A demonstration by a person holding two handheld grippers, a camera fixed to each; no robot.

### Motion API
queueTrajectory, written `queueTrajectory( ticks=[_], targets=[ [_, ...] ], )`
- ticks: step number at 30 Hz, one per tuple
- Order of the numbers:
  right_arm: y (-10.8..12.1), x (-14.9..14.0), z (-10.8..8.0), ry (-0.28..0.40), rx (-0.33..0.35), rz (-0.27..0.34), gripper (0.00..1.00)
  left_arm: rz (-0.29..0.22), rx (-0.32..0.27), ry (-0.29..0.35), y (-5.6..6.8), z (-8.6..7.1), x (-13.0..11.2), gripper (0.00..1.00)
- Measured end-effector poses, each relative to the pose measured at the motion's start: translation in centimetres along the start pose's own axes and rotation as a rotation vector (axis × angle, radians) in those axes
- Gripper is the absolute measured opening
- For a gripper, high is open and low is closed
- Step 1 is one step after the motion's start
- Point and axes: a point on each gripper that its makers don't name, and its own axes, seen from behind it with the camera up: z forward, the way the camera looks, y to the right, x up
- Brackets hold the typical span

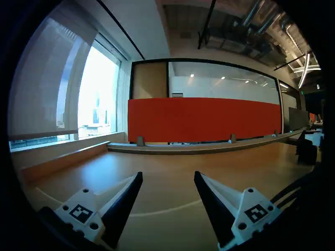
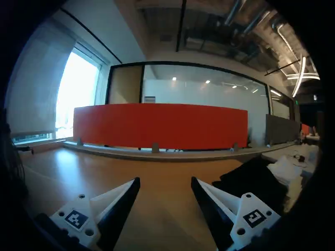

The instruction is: Fold towel

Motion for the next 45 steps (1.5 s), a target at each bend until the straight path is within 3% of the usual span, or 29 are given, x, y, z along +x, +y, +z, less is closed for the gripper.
queueTrajectory(
  ticks=[11, 26, 45],
  targets=[
    [0.9, -1.0, -0.1, 0.012, -0.006, 0.038, 0.94, 0.0, 0.0, 0.0, 0.1, 0.0, 0.0, 0.91],
    [0.6, -2.4, -0.3, 0.016, -0.013, 0.019, 0.95, 0.0, 0.0, 0.0, 0.0, 0.0, -0.1, 0.91],
    [0.4, -2.0, -0.7, 0.023, -0.012, 0.014, 0.95, 0.0, 0.0, 0.0, 0.0, 0.0, -0.1, 0.91]
  ],
)
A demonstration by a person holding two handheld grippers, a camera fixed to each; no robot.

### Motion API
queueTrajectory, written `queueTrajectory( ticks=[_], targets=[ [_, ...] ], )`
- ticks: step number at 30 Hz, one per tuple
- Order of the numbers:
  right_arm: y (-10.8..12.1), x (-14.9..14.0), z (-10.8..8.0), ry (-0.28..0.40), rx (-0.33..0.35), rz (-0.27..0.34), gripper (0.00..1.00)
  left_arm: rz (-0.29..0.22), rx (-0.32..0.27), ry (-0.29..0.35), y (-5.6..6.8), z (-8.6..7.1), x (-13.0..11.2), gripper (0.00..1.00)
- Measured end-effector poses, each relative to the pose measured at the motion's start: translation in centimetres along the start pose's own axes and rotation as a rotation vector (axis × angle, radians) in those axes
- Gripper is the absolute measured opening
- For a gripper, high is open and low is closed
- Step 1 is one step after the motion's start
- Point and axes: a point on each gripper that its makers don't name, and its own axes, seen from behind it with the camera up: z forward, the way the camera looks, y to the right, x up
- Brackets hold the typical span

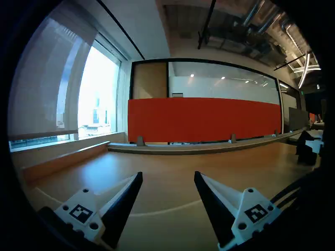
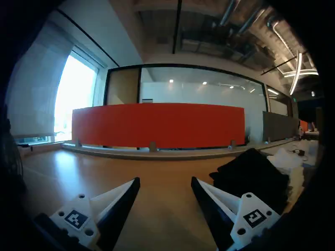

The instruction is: Fold towel

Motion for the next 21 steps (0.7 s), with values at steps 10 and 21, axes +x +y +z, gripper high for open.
queueTrajectory(
  ticks=[10, 21],
  targets=[
    [-0.12, -0.04, -0.09, 0.0, 0.009, 0.001, 0.95, 0.0, 0.0, 0.0, 0.0, -0.01, 0.01, 0.91],
    [0.07, -0.21, -0.05, -0.002, 0.002, 0.003, 0.95, 0.0, 0.0, 0.0, -0.12, -0.03, -0.01, 0.91]
  ],
)
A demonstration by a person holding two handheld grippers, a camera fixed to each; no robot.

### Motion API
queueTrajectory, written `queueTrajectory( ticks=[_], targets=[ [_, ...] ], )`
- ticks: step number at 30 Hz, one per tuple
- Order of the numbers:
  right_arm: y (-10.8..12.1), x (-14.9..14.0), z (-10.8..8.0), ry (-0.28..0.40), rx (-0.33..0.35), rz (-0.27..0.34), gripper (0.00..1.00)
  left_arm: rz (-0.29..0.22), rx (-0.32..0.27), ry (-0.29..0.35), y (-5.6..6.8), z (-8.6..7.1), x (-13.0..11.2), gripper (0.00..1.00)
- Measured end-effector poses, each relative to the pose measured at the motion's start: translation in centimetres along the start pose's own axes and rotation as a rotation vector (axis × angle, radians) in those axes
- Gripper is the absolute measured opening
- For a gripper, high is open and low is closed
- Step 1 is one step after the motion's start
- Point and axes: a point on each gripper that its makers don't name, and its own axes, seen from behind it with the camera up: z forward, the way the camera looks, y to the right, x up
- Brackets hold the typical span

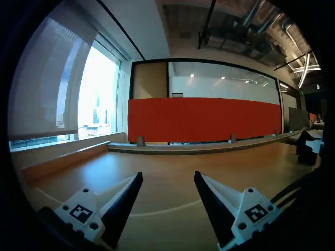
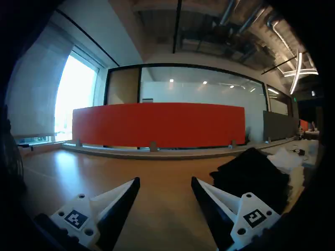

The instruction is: Fold towel

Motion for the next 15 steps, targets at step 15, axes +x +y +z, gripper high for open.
queueTrajectory(
  ticks=[15],
  targets=[
    [0.06, -0.09, 0.01, -0.001, 0.0, 0.0, 1.0, 0.0, 0.0, 0.0, -0.04, 0.08, 0.1, 0.91]
  ],
)
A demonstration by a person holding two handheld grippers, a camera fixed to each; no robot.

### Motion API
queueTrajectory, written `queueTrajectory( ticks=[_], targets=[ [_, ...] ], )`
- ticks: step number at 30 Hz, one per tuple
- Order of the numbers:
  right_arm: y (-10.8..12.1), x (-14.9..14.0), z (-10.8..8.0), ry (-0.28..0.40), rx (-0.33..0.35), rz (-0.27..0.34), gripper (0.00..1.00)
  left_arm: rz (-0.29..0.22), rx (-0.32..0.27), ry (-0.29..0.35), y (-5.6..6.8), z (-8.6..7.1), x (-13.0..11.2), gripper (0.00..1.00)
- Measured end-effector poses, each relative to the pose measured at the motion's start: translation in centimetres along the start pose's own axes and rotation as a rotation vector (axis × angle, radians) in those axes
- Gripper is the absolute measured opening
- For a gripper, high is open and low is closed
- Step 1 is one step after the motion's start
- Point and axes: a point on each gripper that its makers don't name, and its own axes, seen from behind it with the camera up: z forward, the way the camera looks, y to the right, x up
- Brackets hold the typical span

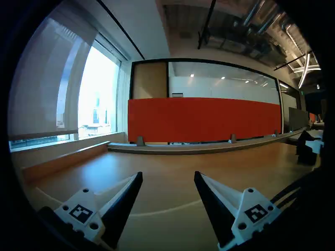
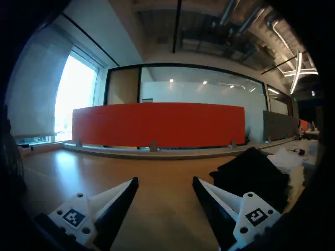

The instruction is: Fold towel

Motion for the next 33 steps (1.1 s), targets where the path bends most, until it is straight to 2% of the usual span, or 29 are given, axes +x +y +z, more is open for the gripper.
queueTrajectory(
  ticks=[33],
  targets=[
    [-0.06, 0.0, 0.01, 0.0, 0.0, 0.0, 1.0, 0.001, 0.0, -0.003, -0.08, -0.34, 0.82, 0.91]
  ],
)
